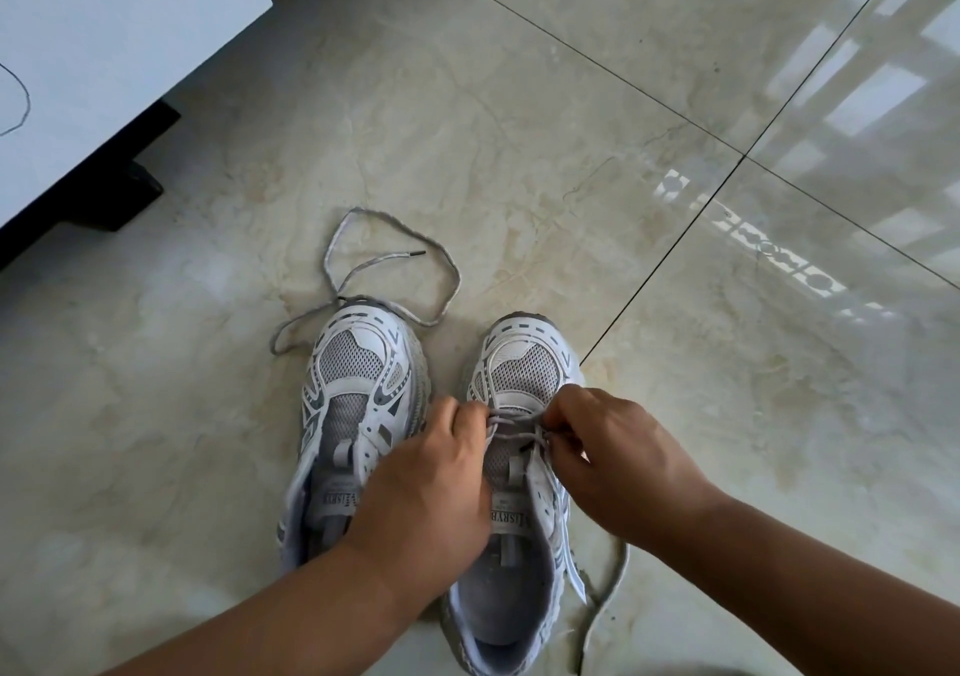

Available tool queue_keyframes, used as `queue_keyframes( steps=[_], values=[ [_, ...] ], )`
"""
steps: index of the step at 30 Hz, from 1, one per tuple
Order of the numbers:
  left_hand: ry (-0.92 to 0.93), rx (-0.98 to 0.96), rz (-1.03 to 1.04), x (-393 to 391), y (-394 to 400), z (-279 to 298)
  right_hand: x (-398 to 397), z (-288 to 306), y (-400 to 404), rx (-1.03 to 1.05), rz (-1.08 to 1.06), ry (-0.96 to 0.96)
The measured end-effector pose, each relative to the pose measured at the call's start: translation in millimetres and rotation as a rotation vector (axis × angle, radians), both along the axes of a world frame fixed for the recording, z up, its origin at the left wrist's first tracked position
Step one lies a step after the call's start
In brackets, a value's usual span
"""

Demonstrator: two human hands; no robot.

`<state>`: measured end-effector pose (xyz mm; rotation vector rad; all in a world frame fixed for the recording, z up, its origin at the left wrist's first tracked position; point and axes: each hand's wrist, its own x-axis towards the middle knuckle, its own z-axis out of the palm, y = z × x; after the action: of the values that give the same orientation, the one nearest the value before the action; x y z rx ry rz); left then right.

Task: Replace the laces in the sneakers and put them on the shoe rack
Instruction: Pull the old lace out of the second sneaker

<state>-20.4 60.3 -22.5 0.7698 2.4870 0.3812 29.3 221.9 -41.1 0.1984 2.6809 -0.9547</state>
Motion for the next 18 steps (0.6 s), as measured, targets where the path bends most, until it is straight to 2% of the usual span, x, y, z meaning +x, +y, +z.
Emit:
queue_keyframes(
  steps=[3,11,14,18],
  values=[
    [-0.001,-0.017,0.004,-0.1,0.7,-0.2,5.2,-2.8,0.8,0.098,-0.002,0.101],
    [0.015,-0.034,0.010,0.6,3.2,3.3,14.6,-6.4,2.3,0.016,-0.137,0.186],
    [0.028,-0.047,0.007,0.9,2.8,2.8,17.0,-6.8,-0.3,-0.020,-0.212,0.156],
    [0.050,-0.057,0.011,1.4,3.3,2.9,23.7,-11.4,-8.5,-0.124,-0.419,0.074]
  ],
)
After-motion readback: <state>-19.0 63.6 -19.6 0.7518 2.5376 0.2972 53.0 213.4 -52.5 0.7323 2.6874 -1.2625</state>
